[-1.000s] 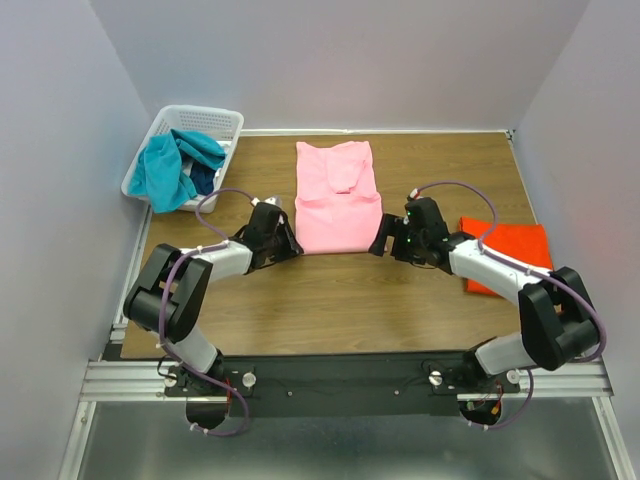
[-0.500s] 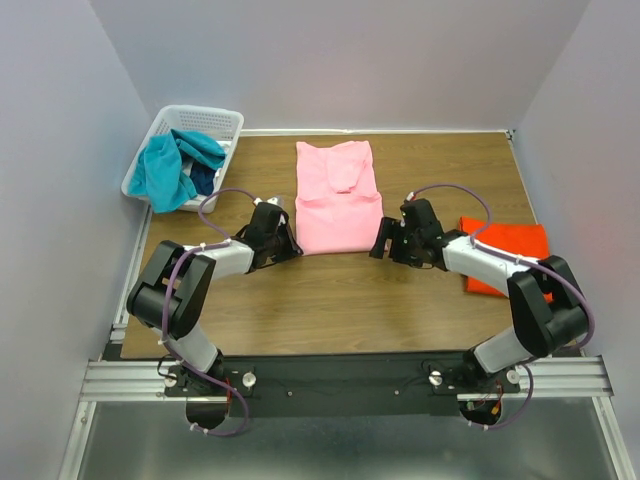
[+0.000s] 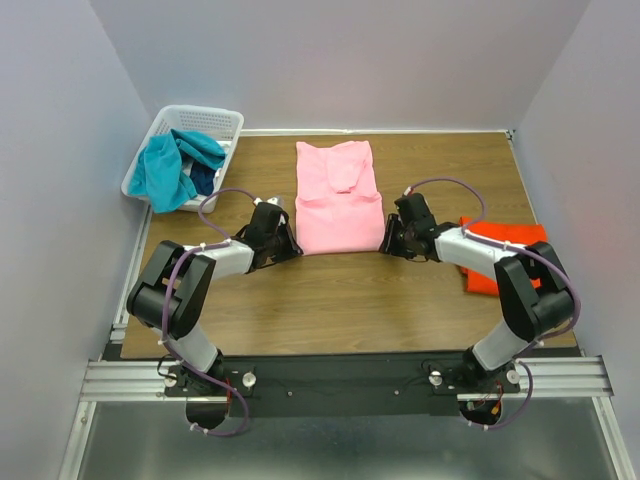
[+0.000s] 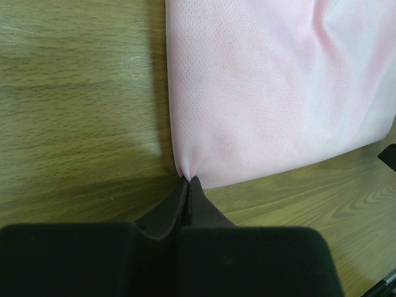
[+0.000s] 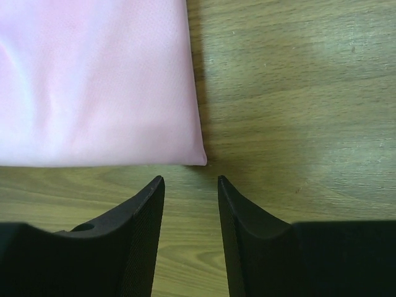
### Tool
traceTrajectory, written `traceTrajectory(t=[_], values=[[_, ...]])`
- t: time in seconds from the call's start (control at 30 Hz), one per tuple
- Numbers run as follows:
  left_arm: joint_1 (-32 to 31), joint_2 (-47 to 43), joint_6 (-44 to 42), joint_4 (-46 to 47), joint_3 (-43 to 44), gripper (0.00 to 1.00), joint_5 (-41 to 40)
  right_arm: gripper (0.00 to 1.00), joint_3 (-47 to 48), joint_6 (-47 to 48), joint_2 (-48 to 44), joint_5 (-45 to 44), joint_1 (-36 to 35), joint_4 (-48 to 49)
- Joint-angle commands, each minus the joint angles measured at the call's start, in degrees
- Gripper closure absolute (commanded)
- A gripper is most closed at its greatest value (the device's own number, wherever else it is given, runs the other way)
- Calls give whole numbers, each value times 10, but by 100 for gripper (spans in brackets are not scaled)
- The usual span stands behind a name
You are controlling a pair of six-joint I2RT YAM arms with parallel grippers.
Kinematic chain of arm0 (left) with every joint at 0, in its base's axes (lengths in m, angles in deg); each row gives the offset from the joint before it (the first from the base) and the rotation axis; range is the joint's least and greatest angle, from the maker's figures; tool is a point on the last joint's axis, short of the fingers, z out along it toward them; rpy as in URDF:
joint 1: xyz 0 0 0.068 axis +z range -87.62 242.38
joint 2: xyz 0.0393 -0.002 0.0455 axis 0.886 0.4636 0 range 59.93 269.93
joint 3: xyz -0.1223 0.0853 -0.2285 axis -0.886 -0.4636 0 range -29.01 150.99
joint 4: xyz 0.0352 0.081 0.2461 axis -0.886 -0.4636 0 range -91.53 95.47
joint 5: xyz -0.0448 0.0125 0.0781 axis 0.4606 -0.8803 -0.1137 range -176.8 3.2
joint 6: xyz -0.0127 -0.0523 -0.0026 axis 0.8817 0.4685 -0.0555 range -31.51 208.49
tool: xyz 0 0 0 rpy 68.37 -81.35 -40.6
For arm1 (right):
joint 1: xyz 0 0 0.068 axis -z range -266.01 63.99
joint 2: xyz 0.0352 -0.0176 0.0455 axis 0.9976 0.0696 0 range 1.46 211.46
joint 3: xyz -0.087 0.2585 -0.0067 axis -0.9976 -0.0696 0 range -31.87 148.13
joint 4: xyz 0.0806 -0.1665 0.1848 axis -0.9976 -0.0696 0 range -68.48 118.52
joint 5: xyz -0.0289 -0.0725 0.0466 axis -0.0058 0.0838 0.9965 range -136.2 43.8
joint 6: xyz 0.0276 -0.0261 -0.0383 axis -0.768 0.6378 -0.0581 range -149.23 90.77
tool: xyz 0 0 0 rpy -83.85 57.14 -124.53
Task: Fold and stack the t-shirts
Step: Fold the tshirt
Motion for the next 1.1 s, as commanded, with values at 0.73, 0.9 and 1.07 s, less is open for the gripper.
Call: traceTrajectory(t=[0.73,0.9,1.07], values=[[0,-41,-17,-59,-20,100,-36,99,-13,50,-8,49,3,18],[-2,-131,-16,-73,-70,100,-53,99,-69,33,-99,123,-3,-24],[-7,-238,-3,-124,-118,100,-70,99,-95,20,-193,189,-15,-96]])
